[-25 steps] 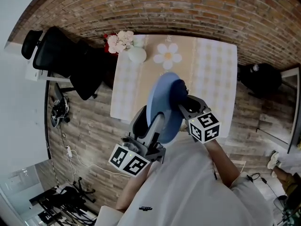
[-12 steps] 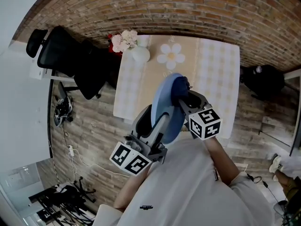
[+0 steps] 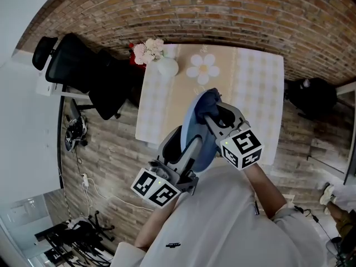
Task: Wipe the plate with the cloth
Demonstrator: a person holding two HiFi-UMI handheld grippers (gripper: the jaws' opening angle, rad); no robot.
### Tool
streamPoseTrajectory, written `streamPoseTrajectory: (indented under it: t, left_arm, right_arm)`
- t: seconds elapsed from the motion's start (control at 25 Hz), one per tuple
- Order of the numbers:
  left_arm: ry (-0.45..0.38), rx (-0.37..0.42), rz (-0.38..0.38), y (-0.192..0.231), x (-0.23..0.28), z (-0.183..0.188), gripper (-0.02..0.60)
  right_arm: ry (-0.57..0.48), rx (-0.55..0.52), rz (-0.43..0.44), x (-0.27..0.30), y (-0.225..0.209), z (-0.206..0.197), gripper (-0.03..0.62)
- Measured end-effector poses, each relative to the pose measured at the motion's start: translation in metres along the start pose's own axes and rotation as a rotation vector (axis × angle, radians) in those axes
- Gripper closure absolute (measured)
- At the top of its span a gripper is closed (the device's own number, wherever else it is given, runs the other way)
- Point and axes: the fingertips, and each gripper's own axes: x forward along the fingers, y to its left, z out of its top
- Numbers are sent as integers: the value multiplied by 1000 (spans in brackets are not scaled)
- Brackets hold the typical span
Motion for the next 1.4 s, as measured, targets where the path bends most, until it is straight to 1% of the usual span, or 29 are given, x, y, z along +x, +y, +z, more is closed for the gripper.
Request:
streamPoseTrajectory:
  t: [0.12,0.28,0.52,0.64,0.68,0.84,1.2,1.4]
  left_arm:
    - [8,-8,-2,1,-1,1,334]
    - [21,-5,9,3,2,-1,334]
    - [27,-4,4,1,11,0,334]
    - [27,-2,1,-2,15,2,334]
    - [26,-2,1,-2,16,3,333]
    - [19,-11,4,-2,20,4,334]
    - [-21,-12,35,3,22,15,334]
    - [-35,-25,47,8,21,13,334]
  right_arm:
    - [-40,-31,36,-1,12,7,468]
    - [-103,-80,120,-5,28,15,468]
    - [-172,-147,249,-19,56,25,468]
    - [-263,-150,288,-25,66,42,468]
    - [-274,-149,296,-27,69,44,468]
    - [-276,-146,326,-32,74,43,468]
    - [-219,-102,406,-38,94,30,468]
    - [-154,-86,437,-41,100,14,468]
